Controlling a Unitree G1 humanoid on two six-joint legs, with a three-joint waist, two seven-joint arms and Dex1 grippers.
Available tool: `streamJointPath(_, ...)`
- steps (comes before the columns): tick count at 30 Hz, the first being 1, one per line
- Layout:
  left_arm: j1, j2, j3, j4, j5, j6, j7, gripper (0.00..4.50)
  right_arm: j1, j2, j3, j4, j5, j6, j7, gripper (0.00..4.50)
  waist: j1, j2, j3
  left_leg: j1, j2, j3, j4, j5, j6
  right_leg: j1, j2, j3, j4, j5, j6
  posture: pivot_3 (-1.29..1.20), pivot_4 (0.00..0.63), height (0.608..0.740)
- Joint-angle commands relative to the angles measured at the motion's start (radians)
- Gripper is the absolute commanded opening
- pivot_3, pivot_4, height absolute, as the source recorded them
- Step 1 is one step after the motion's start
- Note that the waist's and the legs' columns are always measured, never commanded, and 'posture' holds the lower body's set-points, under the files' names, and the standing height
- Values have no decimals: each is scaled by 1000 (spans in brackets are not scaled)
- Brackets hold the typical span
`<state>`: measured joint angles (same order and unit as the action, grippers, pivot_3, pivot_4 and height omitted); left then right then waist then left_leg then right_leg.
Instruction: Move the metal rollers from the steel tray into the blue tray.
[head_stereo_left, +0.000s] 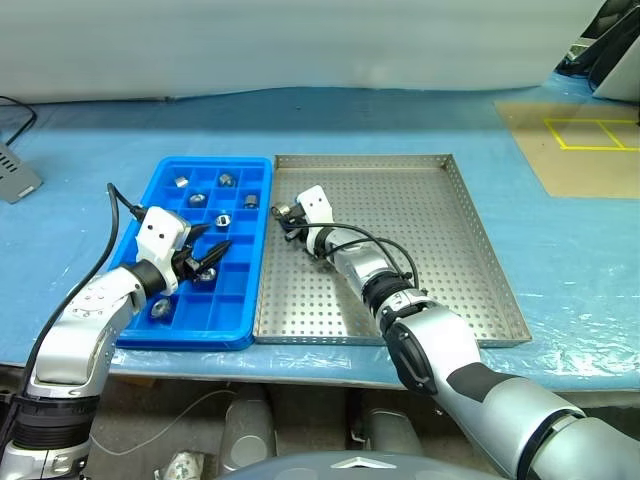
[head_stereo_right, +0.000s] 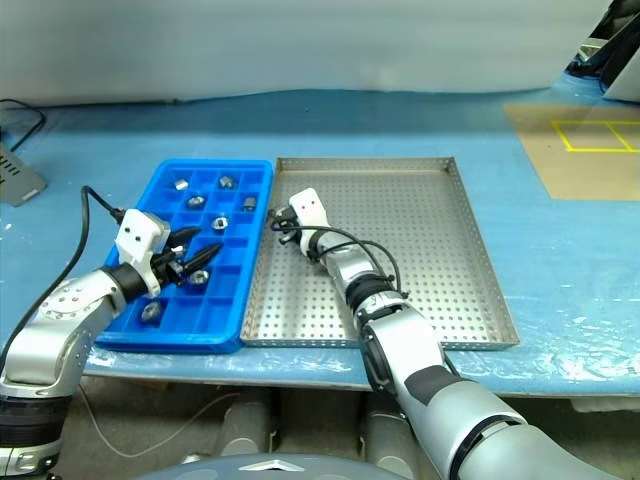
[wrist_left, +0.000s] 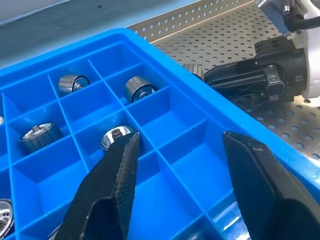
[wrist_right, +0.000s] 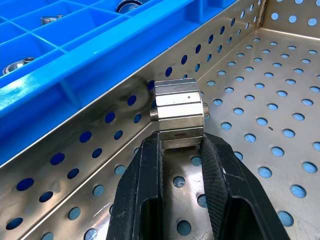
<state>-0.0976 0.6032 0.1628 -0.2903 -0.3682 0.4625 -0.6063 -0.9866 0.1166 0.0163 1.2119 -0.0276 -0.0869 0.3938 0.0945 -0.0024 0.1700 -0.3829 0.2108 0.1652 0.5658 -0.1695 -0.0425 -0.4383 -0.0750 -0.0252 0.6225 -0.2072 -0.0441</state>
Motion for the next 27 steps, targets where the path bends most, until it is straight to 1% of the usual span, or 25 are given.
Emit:
streamJointPath(1,-10,1,5,-14,7,-21,-1,2778,7,5,6,-24,-3,-20,15,645,0,0,0,0,0,0,0,0,0,0,0,0,0,0,0,156,150,740)
streamJointPath(4,-12,-3,4,-22,3,-15,0,2778,0,-4,7,-27,-7,-4,4,645,0,0,0,0,0,0,0,0,0,0,0,0,0,0,0,155,150,740)
streamJointPath(7,-12,-6,5,-36,-11,-7,-6,2778,-1,-31,6,-93,13,5,87,645,0,0,0,0,0,0,0,0,0,0,0,0,0,0,0,153,150,740)
streamJointPath(10,-9,-10,6,-45,-24,-2,-14,2778,29,-100,-3,-248,47,48,189,645,2,0,0,-1,0,0,0,0,0,0,0,0,0,0,0,145,150,740)
streamJointPath(13,-9,-13,7,-47,-29,0,-18,2778,89,-167,1,-419,68,121,254,645,4,0,0,-2,0,0,0,0,0,0,0,0,-1,0,0,133,150,740)
streamJointPath(16,-12,-14,7,-46,-41,0,-29,2778,154,-225,16,-574,77,197,290,645,2,0,0,-2,0,0,-1,0,0,0,0,0,-2,0,0,121,150,740)
streamJointPath(19,-21,-7,30,-48,-81,10,-56,2778,216,-279,51,-741,79,259,344,645,-2,-1,1,-1,0,0,-2,0,0,-1,1,0,-3,0,0,111,150,740)
streamJointPath(22,-17,22,64,-57,-129,19,-103,2778,242,-301,77,-880,121,339,410,645,-7,-1,1,-1,0,0,-3,1,-1,-2,1,0,-3,0,0,113,150,740)
streamJointPath(25,17,85,118,-93,-185,17,-186,2778,245,-320,97,-1028,212,453,514,645,-12,-1,1,-1,1,0,-4,2,-3,-3,2,0,-2,0,0,128,150,740)
streamJointPath(27,48,128,153,-109,-207,21,-226,2778,233,-334,110,-1091,268,521,578,645,-12,-1,1,-1,1,0,-5,2,-2,-2,2,0,-3,-1,-1,145,150,740)
